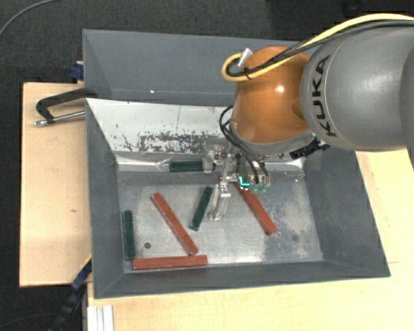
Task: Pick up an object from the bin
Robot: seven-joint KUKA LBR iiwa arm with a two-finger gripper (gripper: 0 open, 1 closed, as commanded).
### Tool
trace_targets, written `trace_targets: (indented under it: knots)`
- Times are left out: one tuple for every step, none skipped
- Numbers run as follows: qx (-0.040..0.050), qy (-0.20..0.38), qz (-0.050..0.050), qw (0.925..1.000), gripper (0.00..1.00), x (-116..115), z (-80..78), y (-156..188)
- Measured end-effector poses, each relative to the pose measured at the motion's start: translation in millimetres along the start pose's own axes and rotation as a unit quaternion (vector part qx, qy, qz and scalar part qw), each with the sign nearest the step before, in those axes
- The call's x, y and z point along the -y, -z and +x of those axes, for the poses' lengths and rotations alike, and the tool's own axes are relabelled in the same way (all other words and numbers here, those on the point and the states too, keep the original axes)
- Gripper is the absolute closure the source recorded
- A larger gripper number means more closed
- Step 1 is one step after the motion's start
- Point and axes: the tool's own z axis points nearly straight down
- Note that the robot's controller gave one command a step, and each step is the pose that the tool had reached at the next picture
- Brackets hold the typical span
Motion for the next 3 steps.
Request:
trace_targets:
  knots:
    - [0.0033, 0.189, 0.001, 0.9819, 0.00, 21, 10.2, -97]
    - [0.0058, 0.189, 0.000, 0.9820, 1.00, 21, 8.8, -95]
    - [0.0092, 0.297, 0.002, 0.9550, 1.00, 48, 8.5, -30]
